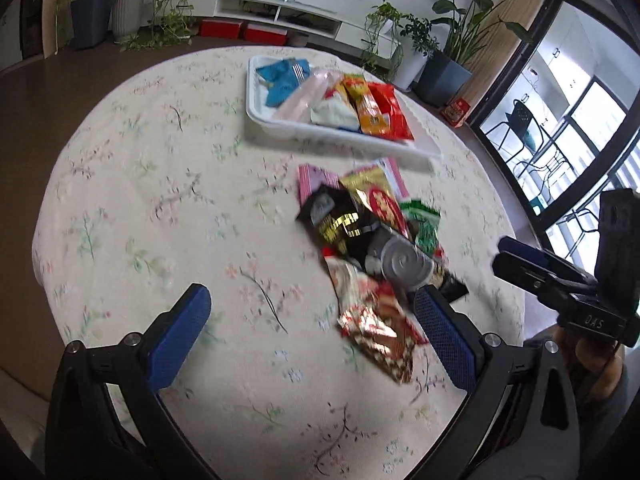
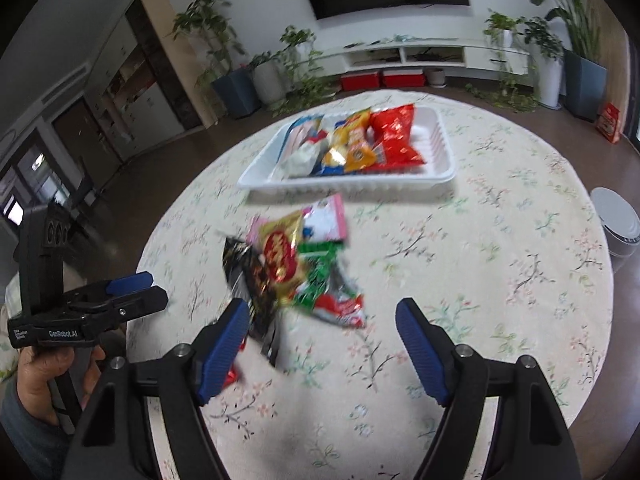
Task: Organize snacks
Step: 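Move both tools back over the remaining snack pile, then grasp the red-and-white wafer packet with left tool while right tool grasps black bag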
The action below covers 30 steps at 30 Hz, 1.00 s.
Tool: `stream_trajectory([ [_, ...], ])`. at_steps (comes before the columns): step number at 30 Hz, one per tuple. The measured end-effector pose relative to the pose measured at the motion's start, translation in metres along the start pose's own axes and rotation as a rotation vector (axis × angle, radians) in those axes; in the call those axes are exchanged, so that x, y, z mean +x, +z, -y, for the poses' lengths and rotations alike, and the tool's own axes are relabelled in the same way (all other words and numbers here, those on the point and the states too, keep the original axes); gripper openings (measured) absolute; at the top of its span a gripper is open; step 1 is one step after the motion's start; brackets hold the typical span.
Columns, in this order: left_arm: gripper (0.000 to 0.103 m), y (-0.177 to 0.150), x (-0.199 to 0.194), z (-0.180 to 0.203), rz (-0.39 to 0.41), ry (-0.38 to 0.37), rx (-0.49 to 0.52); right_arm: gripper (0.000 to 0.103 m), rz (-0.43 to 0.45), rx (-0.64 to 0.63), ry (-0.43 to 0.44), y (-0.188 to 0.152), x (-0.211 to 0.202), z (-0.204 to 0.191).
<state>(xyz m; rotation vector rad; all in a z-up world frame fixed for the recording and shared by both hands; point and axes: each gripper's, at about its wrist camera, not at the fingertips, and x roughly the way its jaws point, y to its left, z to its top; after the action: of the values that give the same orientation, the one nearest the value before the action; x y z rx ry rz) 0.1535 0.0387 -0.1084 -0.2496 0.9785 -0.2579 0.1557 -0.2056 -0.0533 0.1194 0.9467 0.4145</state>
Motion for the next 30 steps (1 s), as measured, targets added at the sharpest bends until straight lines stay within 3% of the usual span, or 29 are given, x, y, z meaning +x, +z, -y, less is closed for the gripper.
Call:
stream_trajectory([
  [7,0.103,-0.012,0.012,0.028,-0.048,0.069,0.110,0.067,-0.052,-0.192,0.051,0.005,0.015,-0.043],
  [11,0.103,-0.009,0.027,0.033,-0.090,0.085,0.102,0.060,-0.122,-0.268,0.052,0.010,0.031,-0.053],
  [20,0.103,0.003,0.061,0.037,-0.175,0.145,0.124,0.060,-0.150,-0.257,0.079,0.017,0.040,-0.050],
  [26,0.103,0.000,0.052,0.025,-0.185,0.149,0.109,0.060,-0.147,-0.232,0.092,0.011,0.039,-0.044],
  [30,0.103,-0.012,0.055,0.029,-0.242,0.113,0.186,0.060,-0.142,-0.212,0.090,0.009,0.036,-0.037],
])
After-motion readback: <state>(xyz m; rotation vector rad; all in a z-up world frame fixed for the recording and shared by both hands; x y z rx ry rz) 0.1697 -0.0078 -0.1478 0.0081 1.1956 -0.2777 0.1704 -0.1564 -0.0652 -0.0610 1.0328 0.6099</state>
